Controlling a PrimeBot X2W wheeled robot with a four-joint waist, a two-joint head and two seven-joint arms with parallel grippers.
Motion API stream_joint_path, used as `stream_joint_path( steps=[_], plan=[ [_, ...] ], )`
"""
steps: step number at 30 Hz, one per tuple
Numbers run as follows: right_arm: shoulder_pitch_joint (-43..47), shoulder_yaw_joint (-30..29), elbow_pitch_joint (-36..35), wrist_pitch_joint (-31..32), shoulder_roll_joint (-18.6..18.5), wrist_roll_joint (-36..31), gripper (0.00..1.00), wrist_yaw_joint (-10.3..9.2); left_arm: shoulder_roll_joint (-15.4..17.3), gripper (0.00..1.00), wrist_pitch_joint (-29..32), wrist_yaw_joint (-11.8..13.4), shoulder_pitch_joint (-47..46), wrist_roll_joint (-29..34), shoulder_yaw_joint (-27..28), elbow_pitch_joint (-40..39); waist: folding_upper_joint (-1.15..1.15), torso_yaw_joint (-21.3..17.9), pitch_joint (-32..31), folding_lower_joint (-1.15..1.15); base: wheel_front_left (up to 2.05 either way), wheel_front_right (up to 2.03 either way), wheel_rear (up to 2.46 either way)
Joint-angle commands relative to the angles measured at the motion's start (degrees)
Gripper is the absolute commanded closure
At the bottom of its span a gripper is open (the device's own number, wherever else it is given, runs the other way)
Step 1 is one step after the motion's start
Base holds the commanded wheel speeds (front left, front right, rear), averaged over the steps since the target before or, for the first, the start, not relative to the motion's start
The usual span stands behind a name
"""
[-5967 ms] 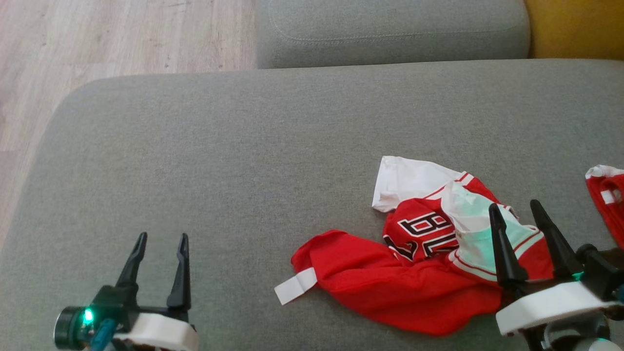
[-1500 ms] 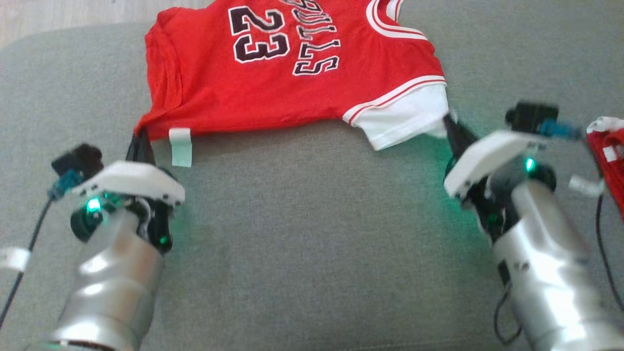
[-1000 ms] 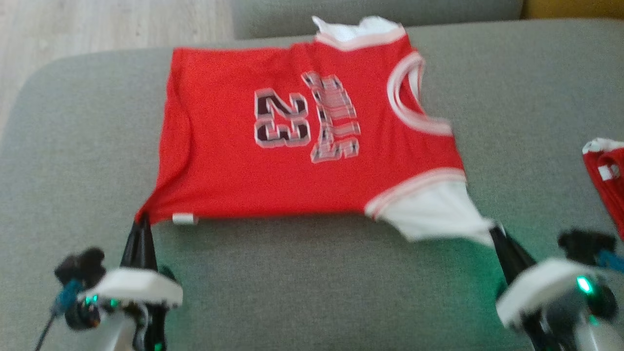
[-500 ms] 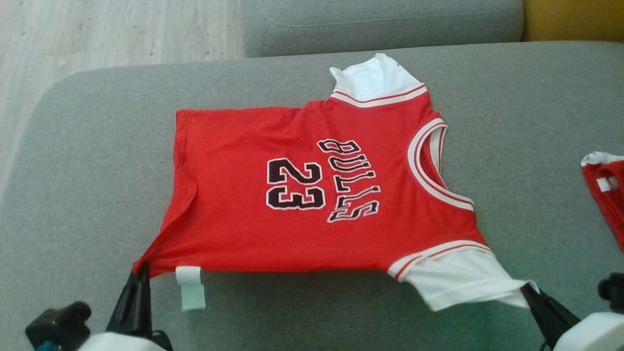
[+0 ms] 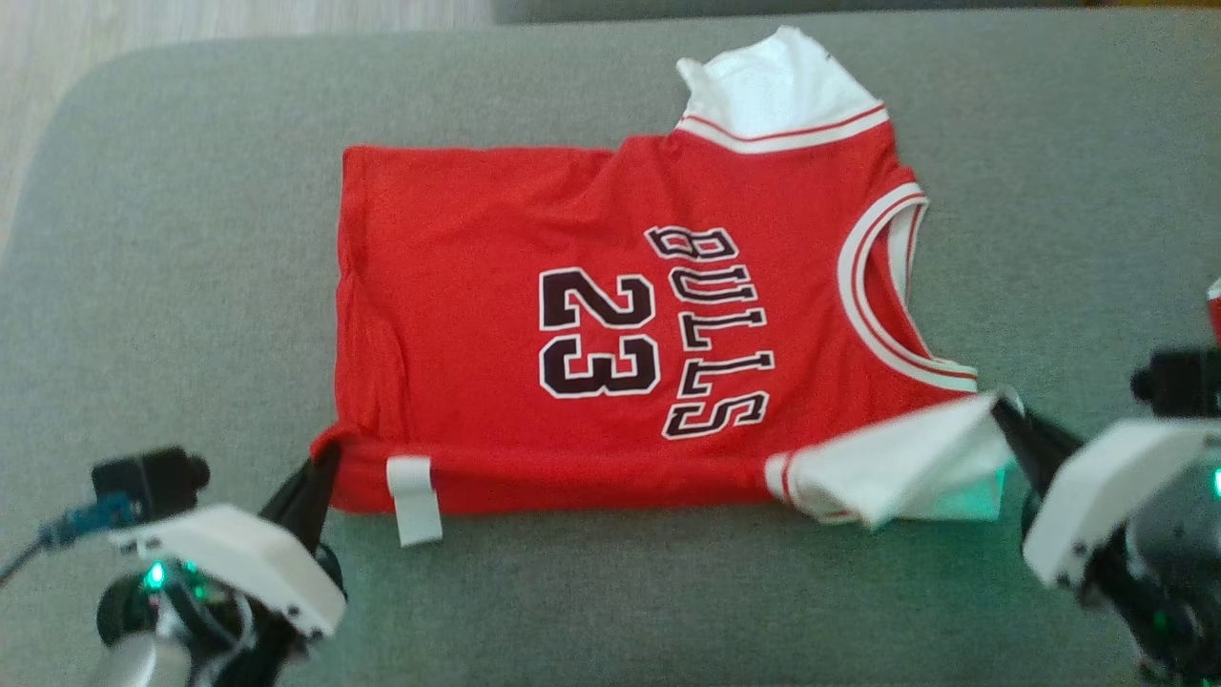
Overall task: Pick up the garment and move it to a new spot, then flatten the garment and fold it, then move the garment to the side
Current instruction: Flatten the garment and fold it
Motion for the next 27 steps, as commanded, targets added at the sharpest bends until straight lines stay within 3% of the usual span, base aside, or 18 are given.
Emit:
stream_joint_path(
  steps=[1, 11, 12, 13, 14, 15, 21, 27],
  plan=[
    [-5.6, 1.5, -0.4, 0.5, -1.4, 0.1, 1.0, -0.03, 2.1, 1.0, 1.4, -1.2, -5.0, -0.9, 2.3, 0.6, 0.0, 0.8, 2.1, -0.02, 0.0, 0.0, 0.0],
    [-19.2, 2.3, 12.7, -2.8, -3.2, 1.8, 1.0, -0.03, 2.5, 1.0, 6.7, -5.2, -17.3, -4.1, 1.4, 11.7, 0.0, 1.5, 5.0, -0.02, 0.0, 0.0, 0.0],
    [-20.1, 2.3, 14.0, -4.3, -3.2, 2.3, 1.0, -0.03, 2.0, 0.94, 6.2, -5.7, -18.5, -4.3, 1.4, 12.9, 0.0, 1.5, 5.3, -0.02, 0.0, 0.0, 0.0],
    [-20.8, 2.5, 15.5, -5.5, -3.3, 2.6, 0.92, -0.03, 1.6, 0.54, 6.1, -6.1, -19.3, -4.4, 1.2, 14.2, 0.0, 1.5, 5.5, -0.02, 0.0, 0.0, 0.0],
    [-21.3, 2.6, 16.7, -7.0, -3.5, 2.8, 0.53, -0.03, 1.2, 0.07, 5.8, -6.5, -20.1, -4.4, 1.0, 15.4, 0.0, 1.5, 5.6, -0.02, 0.0, 0.0, 0.0],
    [-22.1, 2.8, 18.7, -11.2, -3.5, 3.7, 0.0, -0.03, 0.3, 0.0, 4.9, -7.1, -21.0, -4.5, 0.7, 17.7, 0.0, 1.4, 5.9, -0.02, 0.0, 0.0, 0.0],
    [-21.9, 4.5, 22.6, -26.4, -4.3, 5.1, 0.0, -0.03, -1.5, 0.0, -2.4, -8.2, -20.9, -1.9, 0.6, 21.5, 0.0, 0.6, 5.9, -0.02, 0.0, 0.0, 0.0],
    [-18.8, 6.3, 21.7, -42.9, -5.6, 1.7, 0.0, -0.03, -3.9, 0.0, -20.6, -6.0, -18.0, 6.0, 2.2, 20.1, 0.0, 0.0, 4.1, -0.02, 0.0, 0.0, 0.0]
  ],
)
